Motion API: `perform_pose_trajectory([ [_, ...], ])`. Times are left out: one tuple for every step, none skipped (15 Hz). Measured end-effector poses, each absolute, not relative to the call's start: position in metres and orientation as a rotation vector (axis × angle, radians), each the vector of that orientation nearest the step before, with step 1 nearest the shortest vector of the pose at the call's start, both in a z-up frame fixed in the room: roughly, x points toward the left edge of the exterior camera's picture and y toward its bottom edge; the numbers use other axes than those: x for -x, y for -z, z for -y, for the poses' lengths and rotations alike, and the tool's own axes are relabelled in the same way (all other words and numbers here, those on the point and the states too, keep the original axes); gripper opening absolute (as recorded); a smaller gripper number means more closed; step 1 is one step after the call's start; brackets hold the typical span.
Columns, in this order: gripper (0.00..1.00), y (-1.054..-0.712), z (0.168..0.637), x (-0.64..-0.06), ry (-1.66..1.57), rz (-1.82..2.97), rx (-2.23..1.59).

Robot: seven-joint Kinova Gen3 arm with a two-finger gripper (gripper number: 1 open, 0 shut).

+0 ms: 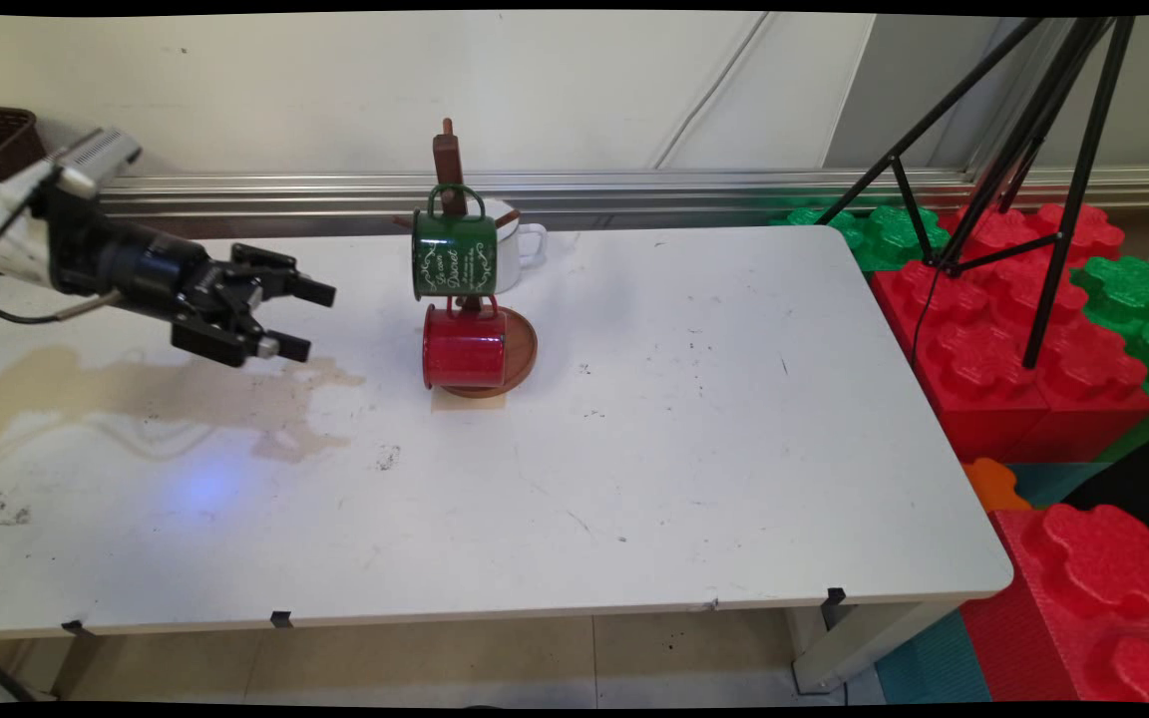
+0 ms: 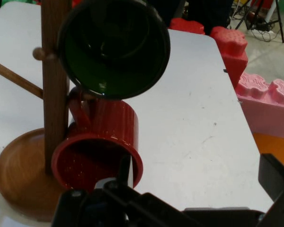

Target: Pick up the red mug from the rack

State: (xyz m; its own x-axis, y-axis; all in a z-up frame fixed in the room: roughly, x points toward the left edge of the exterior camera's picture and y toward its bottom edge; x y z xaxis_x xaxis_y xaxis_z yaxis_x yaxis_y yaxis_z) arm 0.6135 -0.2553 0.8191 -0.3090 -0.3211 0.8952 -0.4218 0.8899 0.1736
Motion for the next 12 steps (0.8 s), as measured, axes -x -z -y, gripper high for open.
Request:
perform_pose_trajectory([
  [1.0, -0.815, 0.257, -0.611, -0.108, 1.92, -0.548],
  [1.0, -0.81, 0.259, -0.609, -0.106, 1.921, -0.551],
  [1.0, -0.802, 0.262, -0.605, -0.103, 1.922, -0.556],
  [1.0, -0.797, 0.264, -0.603, -0.102, 1.923, -0.56],
  [1.0, -0.793, 0.265, -0.602, -0.101, 1.923, -0.562],
  [1.0, -0.787, 0.267, -0.599, -0.099, 1.923, -0.569],
  [1.0, -0.78, 0.27, -0.597, -0.098, 1.923, -0.577],
  [1.0, -0.774, 0.272, -0.596, -0.098, 1.924, -0.583],
  [1.0, -0.769, 0.273, -0.594, -0.097, 1.924, -0.588],
  [1.0, -0.766, 0.274, -0.594, -0.096, 1.924, -0.589],
  [1.0, -0.762, 0.275, -0.593, -0.094, 1.925, -0.59],
  [1.0, -0.758, 0.276, -0.592, -0.093, 1.925, -0.591],
])
